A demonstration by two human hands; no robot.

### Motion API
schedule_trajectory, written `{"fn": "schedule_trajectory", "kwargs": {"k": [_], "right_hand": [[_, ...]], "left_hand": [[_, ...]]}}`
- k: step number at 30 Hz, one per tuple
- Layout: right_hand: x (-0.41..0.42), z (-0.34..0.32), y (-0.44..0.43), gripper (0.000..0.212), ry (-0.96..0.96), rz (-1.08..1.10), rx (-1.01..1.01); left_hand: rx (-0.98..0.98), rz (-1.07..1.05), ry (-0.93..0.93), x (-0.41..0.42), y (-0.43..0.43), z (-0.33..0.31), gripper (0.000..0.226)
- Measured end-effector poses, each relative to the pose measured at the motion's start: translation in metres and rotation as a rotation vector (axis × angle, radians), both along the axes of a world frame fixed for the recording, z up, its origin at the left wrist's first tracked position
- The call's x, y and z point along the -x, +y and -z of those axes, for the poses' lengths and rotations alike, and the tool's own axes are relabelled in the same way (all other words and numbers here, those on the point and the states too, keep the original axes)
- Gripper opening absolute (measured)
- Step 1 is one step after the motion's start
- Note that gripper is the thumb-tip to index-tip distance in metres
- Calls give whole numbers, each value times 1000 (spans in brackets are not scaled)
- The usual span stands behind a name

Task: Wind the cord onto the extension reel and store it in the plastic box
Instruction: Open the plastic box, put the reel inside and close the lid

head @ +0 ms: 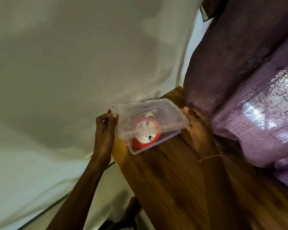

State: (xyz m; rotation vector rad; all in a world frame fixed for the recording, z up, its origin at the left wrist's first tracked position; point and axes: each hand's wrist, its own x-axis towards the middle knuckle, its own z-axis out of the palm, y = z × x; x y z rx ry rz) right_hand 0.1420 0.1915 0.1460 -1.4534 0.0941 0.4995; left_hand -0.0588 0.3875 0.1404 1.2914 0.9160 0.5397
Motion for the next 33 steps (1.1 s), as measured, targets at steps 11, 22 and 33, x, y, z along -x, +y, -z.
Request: {"fn": "schedule_trajectory", "kwargs": {"k": [11,22,33], "right_hand": [[0,62,-3,43,-430,-202,510],[-20,74,12,43,-456,-283,575],[-42,77,19,29,-417,-226,579]], "left_hand": [[-171,183,236,-6,-29,52,86],[-186,168,215,-10,-30,58,56],[-91,16,305,-13,-11,70,62]]}}
